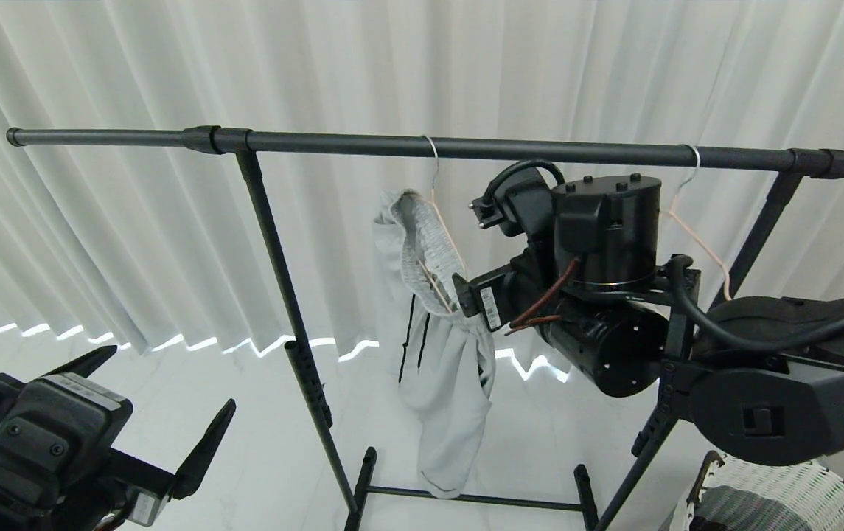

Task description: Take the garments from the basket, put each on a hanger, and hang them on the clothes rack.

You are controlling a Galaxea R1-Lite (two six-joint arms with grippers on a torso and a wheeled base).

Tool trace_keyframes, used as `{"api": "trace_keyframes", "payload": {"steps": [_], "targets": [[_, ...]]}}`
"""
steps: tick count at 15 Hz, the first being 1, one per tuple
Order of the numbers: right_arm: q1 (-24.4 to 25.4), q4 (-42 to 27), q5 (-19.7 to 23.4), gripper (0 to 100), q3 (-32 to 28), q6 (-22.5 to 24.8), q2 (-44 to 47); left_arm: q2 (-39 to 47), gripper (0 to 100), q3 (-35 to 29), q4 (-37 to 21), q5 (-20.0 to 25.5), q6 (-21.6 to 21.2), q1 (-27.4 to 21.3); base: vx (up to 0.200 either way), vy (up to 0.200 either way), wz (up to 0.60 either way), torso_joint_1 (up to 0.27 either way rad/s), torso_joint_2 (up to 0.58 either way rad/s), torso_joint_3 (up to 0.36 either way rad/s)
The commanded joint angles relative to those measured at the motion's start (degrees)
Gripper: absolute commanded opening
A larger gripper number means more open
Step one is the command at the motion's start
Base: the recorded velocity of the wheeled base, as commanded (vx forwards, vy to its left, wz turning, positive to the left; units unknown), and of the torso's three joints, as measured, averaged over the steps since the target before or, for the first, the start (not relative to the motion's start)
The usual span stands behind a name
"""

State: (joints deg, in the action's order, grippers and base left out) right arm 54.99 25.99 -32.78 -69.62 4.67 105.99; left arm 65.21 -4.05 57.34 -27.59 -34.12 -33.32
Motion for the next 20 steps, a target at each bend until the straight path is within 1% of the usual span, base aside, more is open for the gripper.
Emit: {"api": "trace_keyframes", "payload": {"steps": [1,3,5,6,7,8,10,11,12,15,18,20], "targets": [[-0.24,0.03,0.0,100,4.85,-2.12,-5.26,0.01,100,0.0,0.05,-0.01,0.02,0.09,0.0,0.0,0.0,0.0,0.0,0.0],[-0.94,-0.15,0.17,100,10.47,-2.21,-11.15,0.01,100,0.09,0.05,-0.01,0.2,0.18,0.0,0.0,0.0,0.0,0.0,0.0],[-4.02,-1.21,-0.44,100,17.59,-0.27,-17.74,0.1,100,0.27,0.05,-0.01,0.2,1.24,0.0,0.0,0.0,0.0,0.0,0.0],[-6.48,-2.96,-0.44,100,20.49,2.19,-21.35,0.01,100,0.44,0.05,-0.01,0.2,2.2,0.0,0.0,0.0,0.0,0.0,0.0],[-10.61,-5.86,-0.44,100,23.65,5.53,-25.65,0.01,100,0.71,0.05,-0.01,0.11,3.79,0.0,0.0,0.0,0.0,0.0,0.0],[-14.21,-7.8,0.0,100,25.68,7.9,-29.43,0.01,100,0.8,0.05,-0.01,0.2,4.93,-0.2,0.0,0.0,-0.002,0.0,0.002],[-19.22,-8.94,0.0,100,28.58,9.75,-33.12,0.01,100,0.88,0.05,-0.01,0.2,6.33,-0.2,0.0,0.0,0.01,0.0,0.0],[-23.53,-8.85,0.0,100,31.39,11.94,-35.41,0.1,100,1.23,0.05,-0.01,0.2,7.56,-0.2,0.0,0.0,0.017,0.01,0.002],[-26.52,-8.68,0.09,100,33.5,14.32,-37.43,0.18,100,1.41,0.05,-0.01,0.37,8.44,-0.2,0.0,0.0,-0.002,0.0,0.002],[-32.58,-8.59,3.16,100,37.8,16.16,-42.18,0.27,100,1.67,-0.22,-0.01,2.48,10.64,-0.2,0.0,0.0,-0.002,0.0,0.004],[-39.17,-8.68,4.04,100,41.85,17.83,-45.69,-0.08,100,1.76,-0.22,0.87,2.83,11.08,-0.2,0.0,0.0,0.004,0.0,0.004],[-43.3,-8.76,6.33,100,44.31,18.36,-47.8,-0.78,100,2.38,-0.22,2.36,2.83,11.08,0.0,0.0,0.0,0.0,0.0,0.0]]}}
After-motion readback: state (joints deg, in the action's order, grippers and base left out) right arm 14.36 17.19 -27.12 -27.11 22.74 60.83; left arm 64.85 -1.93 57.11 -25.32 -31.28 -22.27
